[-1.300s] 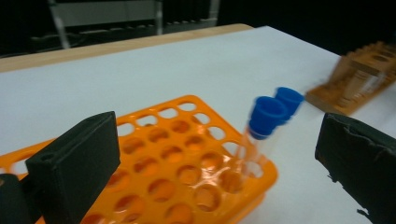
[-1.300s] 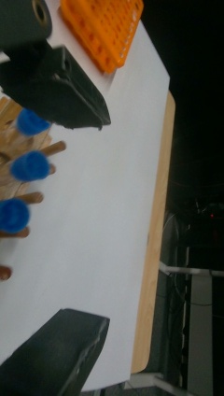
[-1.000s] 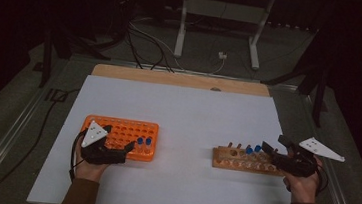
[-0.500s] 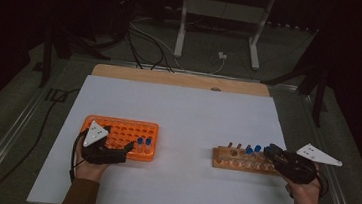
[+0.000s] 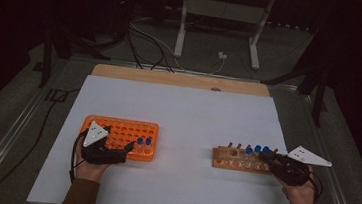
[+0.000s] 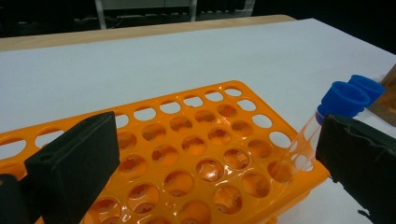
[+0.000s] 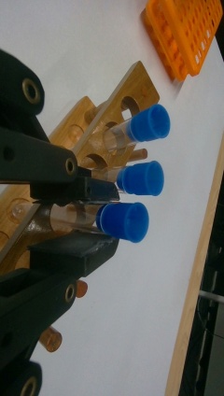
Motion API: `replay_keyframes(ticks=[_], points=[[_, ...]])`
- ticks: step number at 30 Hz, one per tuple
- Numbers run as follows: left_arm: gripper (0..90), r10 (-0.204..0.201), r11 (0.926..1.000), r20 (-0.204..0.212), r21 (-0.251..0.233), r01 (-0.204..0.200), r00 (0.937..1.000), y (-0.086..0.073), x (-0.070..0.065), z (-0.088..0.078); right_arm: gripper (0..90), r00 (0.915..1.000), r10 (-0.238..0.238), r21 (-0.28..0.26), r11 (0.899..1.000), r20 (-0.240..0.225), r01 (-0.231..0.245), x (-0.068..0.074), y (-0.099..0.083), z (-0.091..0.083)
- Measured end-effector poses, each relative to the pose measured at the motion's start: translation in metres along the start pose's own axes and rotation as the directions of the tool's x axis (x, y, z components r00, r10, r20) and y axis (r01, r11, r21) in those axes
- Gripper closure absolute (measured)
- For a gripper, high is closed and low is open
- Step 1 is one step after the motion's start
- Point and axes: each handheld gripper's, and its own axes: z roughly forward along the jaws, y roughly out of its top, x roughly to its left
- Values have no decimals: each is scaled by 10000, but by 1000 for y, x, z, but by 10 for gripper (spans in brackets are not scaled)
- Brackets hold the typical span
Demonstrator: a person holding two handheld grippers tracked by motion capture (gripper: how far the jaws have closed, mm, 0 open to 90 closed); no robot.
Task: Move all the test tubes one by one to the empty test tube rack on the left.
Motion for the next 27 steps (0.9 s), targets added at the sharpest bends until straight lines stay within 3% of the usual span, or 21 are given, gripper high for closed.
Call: replay_keyframes(ticks=[14,27], points=[[7,-3,10000,-159,-96,2,9999,0,0,-1,768,9996,-76,-147,9999,263,80,2,2,-1],[7,-17,9999,-284,-167,13,9996,-1,-1,-1,770,9999,71,-511,9987,139,-64,2,14,-12]])
